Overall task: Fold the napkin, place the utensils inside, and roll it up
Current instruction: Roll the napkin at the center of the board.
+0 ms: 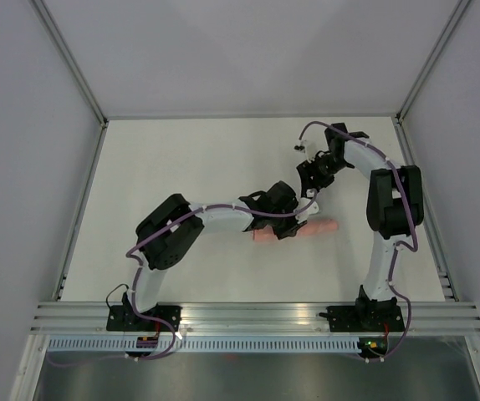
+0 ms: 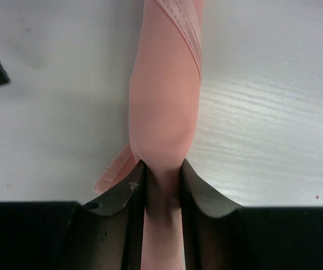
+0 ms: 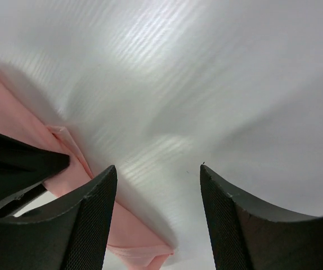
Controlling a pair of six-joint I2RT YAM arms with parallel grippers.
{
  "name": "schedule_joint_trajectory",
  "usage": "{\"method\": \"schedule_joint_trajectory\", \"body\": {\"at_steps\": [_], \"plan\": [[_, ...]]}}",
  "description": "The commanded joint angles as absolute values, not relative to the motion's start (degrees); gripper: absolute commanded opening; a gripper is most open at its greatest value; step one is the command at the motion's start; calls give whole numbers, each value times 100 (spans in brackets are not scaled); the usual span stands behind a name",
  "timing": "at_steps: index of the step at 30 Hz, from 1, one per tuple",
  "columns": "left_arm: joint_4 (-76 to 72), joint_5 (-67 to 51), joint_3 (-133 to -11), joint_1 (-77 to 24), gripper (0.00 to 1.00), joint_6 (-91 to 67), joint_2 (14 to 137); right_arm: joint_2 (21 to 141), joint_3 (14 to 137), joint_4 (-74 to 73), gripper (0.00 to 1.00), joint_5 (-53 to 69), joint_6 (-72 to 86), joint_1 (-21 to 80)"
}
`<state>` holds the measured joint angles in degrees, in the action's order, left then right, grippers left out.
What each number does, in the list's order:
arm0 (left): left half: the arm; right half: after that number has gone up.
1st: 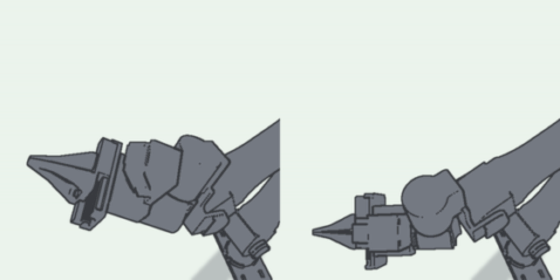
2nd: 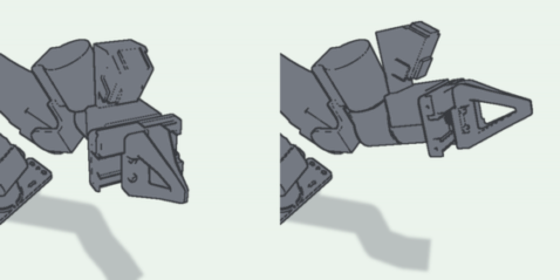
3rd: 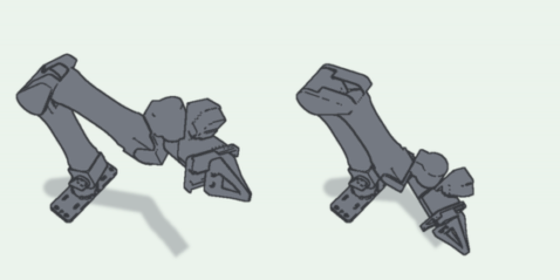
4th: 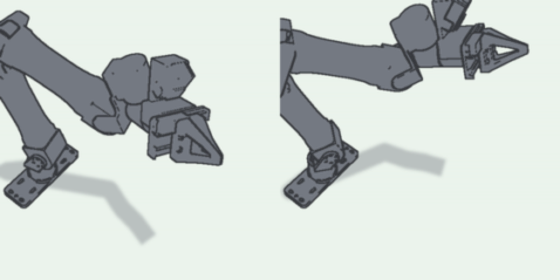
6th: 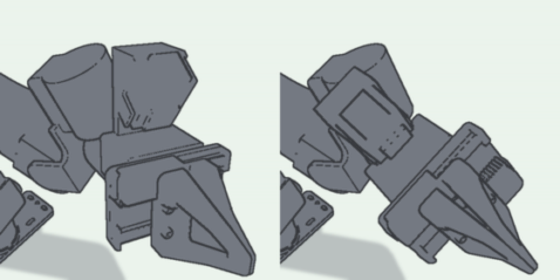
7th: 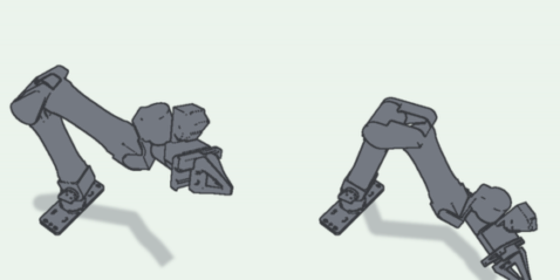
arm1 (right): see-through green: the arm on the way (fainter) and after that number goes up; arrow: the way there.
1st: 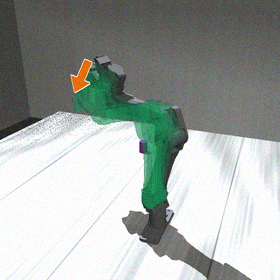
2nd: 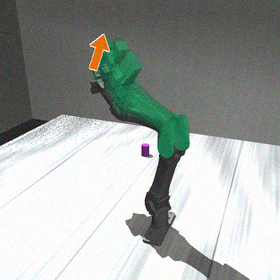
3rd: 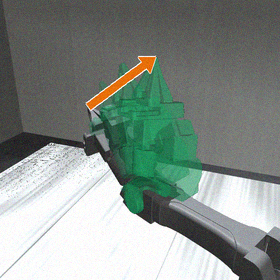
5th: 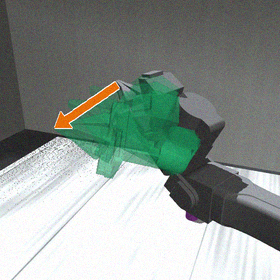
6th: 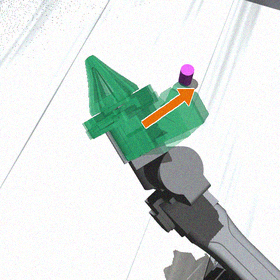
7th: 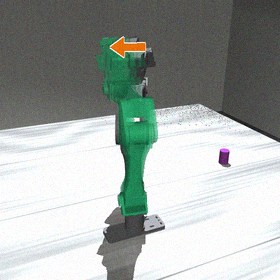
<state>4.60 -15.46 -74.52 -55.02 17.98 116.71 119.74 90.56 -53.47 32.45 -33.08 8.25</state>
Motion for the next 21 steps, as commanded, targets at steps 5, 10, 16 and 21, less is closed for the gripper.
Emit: {"method": "schedule_joint_trajectory", "body": {"at_steps": [5,10,16,21], "plan": [[1125,-1441,-8085,-5405,18,19,12435,11093,8851,-4667,67,2663,-1890,273],[1116,-1397,-8446,-5388,19,-1325,12717,10785,8614,-4623,66,2426,-1653,132],[774,-1214,-8674,-5388,20,-2609,12972,10442,8289,-4737,66,2426,-1573,35],[511,-1072,-8815,-5388,21,-3383,13157,10222,7798,-4711,67,2435,-1530,-132]]}}
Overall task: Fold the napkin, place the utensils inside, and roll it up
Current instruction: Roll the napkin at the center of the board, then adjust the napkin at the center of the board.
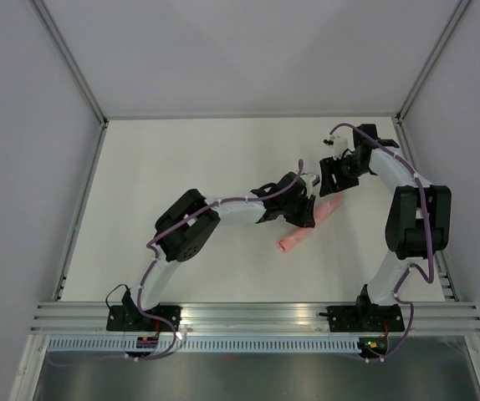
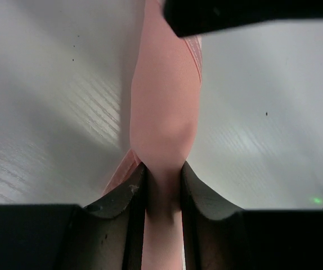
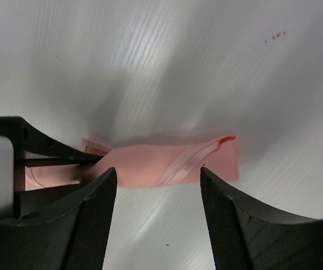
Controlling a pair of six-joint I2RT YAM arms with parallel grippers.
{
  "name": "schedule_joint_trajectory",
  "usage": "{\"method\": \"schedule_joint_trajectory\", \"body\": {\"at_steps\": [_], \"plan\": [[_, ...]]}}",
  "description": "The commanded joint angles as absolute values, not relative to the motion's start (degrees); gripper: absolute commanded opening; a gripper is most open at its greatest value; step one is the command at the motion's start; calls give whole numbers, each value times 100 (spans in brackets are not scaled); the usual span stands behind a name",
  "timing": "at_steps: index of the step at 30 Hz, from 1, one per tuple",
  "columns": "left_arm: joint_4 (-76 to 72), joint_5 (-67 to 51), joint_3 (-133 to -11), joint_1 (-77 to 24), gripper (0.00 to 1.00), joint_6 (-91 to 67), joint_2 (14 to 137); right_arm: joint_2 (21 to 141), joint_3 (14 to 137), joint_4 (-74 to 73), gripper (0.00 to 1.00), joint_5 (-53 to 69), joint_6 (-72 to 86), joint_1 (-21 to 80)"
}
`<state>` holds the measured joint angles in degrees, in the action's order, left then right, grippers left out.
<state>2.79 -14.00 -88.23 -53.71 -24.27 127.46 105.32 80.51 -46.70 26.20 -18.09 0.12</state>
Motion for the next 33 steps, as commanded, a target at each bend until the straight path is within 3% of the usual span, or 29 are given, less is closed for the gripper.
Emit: {"method": "schedule_joint_trajectory", "body": {"at_steps": [1,22,33], "plan": [[484,-1046,-8859,-5388,21,-3479,13218,10169,7709,-4702,67,2443,-1521,-141],[35,-896,-9079,-5432,23,-4860,13491,10370,6803,-4166,68,2646,-818,-132],[-518,-1107,-9018,-5432,28,-5326,13588,10802,6794,-3534,60,2225,-185,-44]]}}
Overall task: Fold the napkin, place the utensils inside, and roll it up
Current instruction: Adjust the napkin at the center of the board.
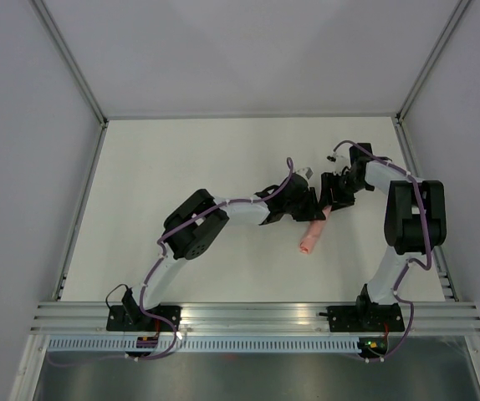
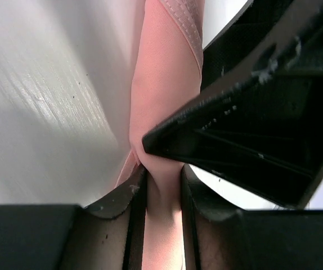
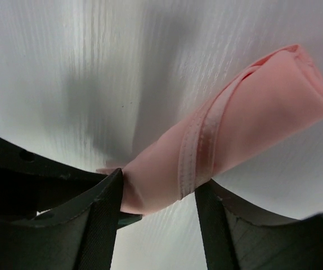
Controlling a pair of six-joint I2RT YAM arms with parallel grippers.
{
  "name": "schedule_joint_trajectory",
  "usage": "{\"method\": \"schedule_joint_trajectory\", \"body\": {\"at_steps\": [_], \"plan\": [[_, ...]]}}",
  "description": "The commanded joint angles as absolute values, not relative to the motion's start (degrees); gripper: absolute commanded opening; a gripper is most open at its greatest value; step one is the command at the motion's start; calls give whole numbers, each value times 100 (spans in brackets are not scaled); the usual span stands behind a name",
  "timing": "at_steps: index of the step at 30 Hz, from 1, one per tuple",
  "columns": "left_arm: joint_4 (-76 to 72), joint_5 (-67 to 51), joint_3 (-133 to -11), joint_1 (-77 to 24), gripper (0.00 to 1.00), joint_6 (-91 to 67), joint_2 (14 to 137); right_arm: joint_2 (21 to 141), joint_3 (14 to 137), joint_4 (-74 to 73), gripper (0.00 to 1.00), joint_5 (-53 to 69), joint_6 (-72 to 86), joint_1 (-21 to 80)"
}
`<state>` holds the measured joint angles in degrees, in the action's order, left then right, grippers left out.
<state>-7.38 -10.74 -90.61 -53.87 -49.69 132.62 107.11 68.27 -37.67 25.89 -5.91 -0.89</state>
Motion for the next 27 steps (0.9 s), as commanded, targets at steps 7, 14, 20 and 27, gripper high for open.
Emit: {"method": "schedule_joint_trajectory", "body": {"at_steps": [7,14,20,27], "plan": [[-730,-1090,-8842,-5423,46,-5248,13412,10960,6943,-3437,39,1995,-167,-35],[-729,-879,-8578,-5327,52,-4887,12947,11056,7119,-3305,38,1574,-264,123],[-809,-958,-8359,-5238,56,-4597,12420,11250,7443,-3226,38,1153,-334,184],[-826,-861,-7929,-5159,56,-4395,11655,11663,7953,-3181,38,502,-536,351]]}}
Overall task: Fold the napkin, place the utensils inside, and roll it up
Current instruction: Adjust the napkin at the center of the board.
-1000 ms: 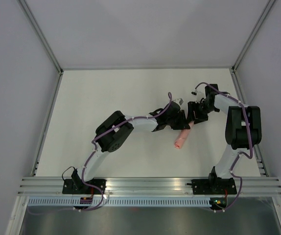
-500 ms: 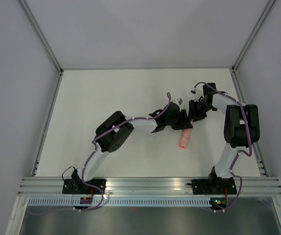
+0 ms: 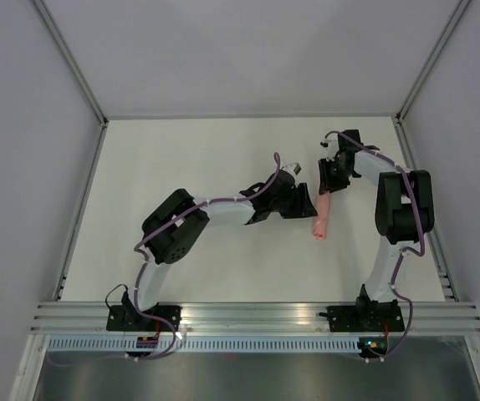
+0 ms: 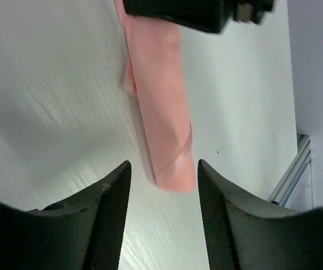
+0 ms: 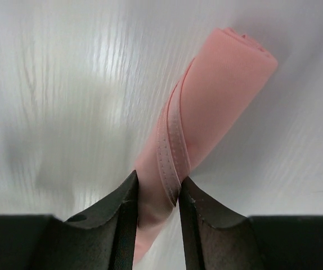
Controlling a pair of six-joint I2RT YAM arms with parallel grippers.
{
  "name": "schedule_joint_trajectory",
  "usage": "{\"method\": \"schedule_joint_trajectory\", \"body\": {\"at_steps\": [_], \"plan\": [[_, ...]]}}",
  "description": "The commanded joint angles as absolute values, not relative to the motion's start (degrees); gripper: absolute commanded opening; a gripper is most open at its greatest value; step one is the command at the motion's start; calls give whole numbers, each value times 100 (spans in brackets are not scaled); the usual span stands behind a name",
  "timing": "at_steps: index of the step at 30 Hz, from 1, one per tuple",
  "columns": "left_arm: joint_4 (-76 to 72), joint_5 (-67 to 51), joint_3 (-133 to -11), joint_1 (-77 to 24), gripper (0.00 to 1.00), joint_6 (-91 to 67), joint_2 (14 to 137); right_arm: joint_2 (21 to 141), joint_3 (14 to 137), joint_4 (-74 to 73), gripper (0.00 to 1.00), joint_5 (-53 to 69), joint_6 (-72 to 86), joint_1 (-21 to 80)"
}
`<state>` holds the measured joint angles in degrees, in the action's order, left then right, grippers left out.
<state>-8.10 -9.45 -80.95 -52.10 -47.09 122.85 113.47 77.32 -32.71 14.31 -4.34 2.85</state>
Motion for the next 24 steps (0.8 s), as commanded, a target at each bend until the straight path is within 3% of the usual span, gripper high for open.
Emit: {"method": "schedule_joint_trajectory", "body": {"at_steps": [1,12,24], "plan": [[-861,-870,-7841,-5142,56,-4403,11567,11724,8111,-3182,38,475,-545,395],[-1028,-844,-6786,-4975,56,-4307,10776,12322,8921,-3296,42,-192,-492,712],[-1072,-1028,-6644,-4913,55,-4272,10723,12577,9219,-3234,50,-896,-562,1081]]}}
